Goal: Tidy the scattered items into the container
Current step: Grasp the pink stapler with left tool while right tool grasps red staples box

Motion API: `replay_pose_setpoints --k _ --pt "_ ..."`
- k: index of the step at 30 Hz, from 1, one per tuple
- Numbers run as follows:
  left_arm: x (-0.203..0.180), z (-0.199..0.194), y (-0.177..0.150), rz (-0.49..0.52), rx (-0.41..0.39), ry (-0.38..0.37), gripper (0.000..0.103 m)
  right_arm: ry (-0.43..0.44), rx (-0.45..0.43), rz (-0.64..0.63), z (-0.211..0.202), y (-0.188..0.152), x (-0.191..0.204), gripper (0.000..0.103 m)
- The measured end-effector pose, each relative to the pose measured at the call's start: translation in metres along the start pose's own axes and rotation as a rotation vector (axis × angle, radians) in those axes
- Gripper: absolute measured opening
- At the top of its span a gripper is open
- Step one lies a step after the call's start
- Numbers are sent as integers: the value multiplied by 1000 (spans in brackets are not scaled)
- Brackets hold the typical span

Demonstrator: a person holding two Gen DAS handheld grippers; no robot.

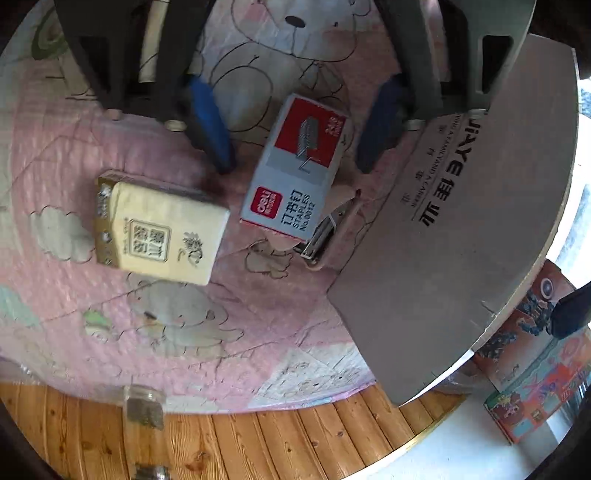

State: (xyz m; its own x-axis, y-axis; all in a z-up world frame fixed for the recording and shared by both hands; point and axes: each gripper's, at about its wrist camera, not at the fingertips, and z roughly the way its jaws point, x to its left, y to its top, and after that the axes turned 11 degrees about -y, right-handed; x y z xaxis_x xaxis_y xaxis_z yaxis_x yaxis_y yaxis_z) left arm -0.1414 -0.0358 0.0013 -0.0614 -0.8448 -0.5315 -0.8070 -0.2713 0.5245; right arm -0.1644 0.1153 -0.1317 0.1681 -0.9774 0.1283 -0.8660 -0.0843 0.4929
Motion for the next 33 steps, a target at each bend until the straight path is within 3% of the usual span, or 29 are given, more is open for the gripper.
replay_pose_setpoints --k 7,10,13,18,22,24,25,26,31,33 --pt "-9 47 -19 93 152 16 49 -12 46 246 -45 -19 -68 39" --pt "-7 71 -29 152 197 108 50 0 21 350 -79 -33 -98 39" --pt "-9 94 -33 237 201 202 50 -21 -23 366 -105 -47 -111 39" --pt "0 132 -39 302 217 328 50 9 -29 361 -100 -35 -105 39" --pt "4 145 -43 381 161 431 50 52 -43 340 -99 -27 -95 39" --pt "11 146 -45 374 152 417 43 61 -49 343 -95 -22 -96 39" --pt "19 146 -45 326 164 393 28 67 -52 349 -96 -21 -99 39" --pt "25 142 -44 278 153 348 26 70 -55 356 -98 -20 -101 39" --pt "27 130 -49 172 171 175 25 87 -83 363 -107 -13 -106 39" --pt "25 126 -52 151 179 141 25 95 -87 360 -110 -12 -104 39"
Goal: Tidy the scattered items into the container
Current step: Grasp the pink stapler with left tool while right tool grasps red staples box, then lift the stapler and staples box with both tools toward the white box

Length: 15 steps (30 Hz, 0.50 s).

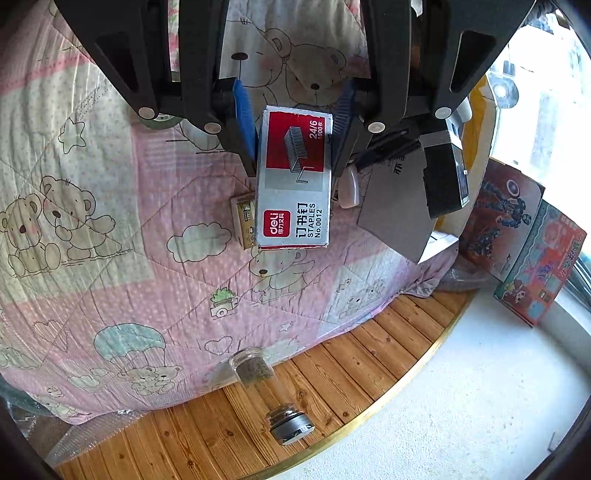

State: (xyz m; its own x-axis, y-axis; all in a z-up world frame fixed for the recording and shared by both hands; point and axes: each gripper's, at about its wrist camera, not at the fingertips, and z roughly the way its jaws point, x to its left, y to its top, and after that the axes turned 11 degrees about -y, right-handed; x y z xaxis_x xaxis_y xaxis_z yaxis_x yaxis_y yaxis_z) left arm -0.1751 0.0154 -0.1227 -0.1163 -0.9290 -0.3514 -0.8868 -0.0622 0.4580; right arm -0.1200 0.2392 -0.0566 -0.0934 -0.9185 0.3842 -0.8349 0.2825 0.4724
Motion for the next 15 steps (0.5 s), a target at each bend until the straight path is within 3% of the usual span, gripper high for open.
replay_pose_setpoints --k 3,4,9,11,12,15 --pt "-6 -12 0 27 -49 37 25 19 0 0 -3 1 3 39" --pt "-6 -14 1 28 -53 18 25 27 0 4 -3 1 3 39" --pt "-6 -13 -1 -114 35 -206 25 42 4 8 -3 3 3 39" --pt "-15 -7 -7 -120 88 -282 25 38 -1 18 -4 6 -2 39" --pt "-20 -5 -12 -105 109 -266 25 32 -8 26 -5 8 -4 39" --pt "-35 6 -24 5 135 -124 27 25 -15 56 -6 14 -13 39"
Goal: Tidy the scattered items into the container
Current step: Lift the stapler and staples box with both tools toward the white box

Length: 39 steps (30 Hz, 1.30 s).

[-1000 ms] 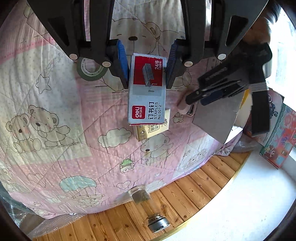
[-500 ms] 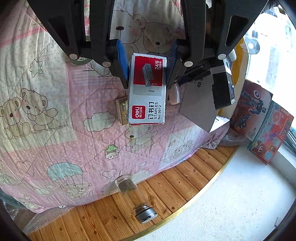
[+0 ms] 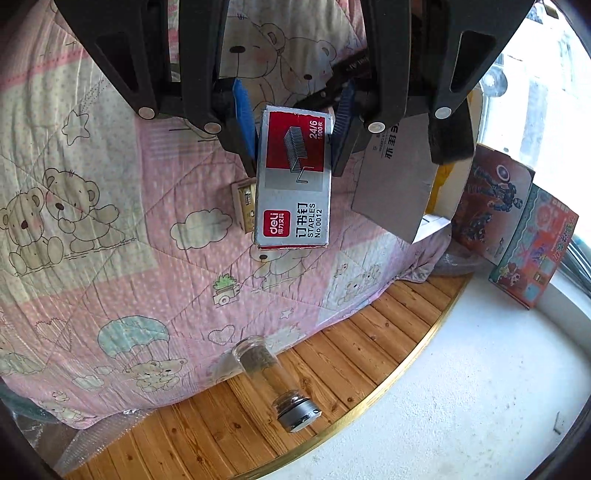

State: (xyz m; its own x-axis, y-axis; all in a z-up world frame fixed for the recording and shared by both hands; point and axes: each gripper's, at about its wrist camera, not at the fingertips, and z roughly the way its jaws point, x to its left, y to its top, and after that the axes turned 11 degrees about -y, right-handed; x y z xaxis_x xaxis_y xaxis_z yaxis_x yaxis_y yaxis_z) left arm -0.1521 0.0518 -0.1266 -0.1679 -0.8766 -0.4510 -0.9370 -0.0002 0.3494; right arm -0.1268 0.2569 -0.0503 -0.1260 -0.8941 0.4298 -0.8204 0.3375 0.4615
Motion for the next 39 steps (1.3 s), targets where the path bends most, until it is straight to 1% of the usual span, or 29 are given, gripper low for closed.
replay_pose_setpoints --k 1,2,4,6,7,8,9,10,14,20,26,34,39 --pt "-4 1 -2 34 -13 20 29 -1 0 3 1 1 -1 39" --pt "-8 0 -3 62 -24 40 38 0 4 3 1 0 0 39" --pt "-15 2 -3 97 -42 83 48 4 12 -6 3 -2 3 39" --pt "-19 6 -1 114 -60 104 48 2 15 -20 5 -4 7 39" --pt "-21 9 1 126 -63 112 48 1 16 -26 6 -5 9 39" --pt "-23 11 2 146 -75 120 44 -3 16 -32 6 -6 10 39" --pt "-21 11 1 155 -90 133 32 -7 16 -36 7 -6 10 39" --pt "-18 10 1 149 -91 134 28 -10 18 -36 7 -7 10 39" --pt "-15 1 -1 114 -83 104 27 -18 16 -36 7 -6 7 39" --pt "-35 -21 -8 145 -111 78 27 -20 -6 -84 0 -7 18 39" --pt "-48 -62 -9 151 -184 44 27 -33 -25 -121 -5 -10 25 39" --pt "-44 -124 -17 143 -297 26 27 -56 -85 -176 -22 -12 37 39" --pt "-40 -143 -25 135 -324 30 27 -40 -85 -227 -24 -23 54 39"
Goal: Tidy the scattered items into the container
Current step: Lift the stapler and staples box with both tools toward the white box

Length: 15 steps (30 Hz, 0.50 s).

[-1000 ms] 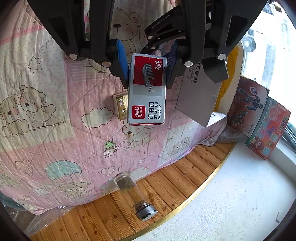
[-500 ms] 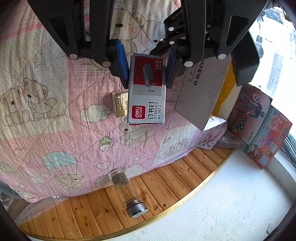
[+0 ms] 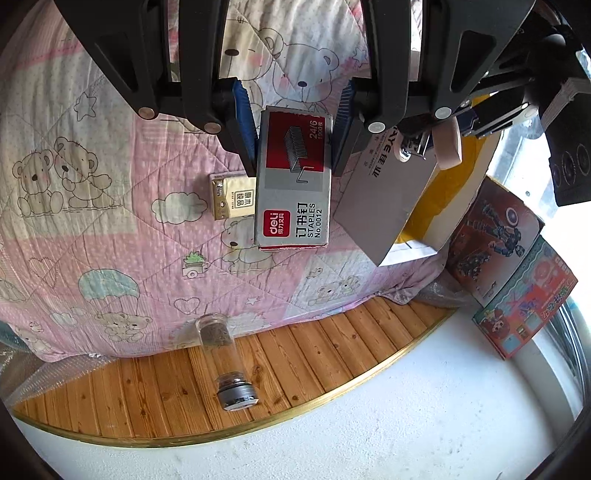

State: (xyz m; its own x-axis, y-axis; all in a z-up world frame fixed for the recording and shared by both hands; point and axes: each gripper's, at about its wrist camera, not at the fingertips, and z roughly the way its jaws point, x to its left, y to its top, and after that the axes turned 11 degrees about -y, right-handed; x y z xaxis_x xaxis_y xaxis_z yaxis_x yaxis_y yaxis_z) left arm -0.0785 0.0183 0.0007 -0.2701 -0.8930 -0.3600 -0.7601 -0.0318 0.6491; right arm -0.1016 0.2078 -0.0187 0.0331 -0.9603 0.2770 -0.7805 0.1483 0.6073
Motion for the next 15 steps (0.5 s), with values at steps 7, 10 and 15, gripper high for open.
replay_pose_setpoints --k 7,10,15 --pt "8 -32 -1 -25 -54 8 27 16 -14 -67 -9 -7 24 39" --pt "12 -44 -1 -40 -73 1 27 20 -23 -92 -13 -10 34 39" --pt "13 -59 0 -43 -96 -15 27 18 -34 -135 -17 -16 49 39"
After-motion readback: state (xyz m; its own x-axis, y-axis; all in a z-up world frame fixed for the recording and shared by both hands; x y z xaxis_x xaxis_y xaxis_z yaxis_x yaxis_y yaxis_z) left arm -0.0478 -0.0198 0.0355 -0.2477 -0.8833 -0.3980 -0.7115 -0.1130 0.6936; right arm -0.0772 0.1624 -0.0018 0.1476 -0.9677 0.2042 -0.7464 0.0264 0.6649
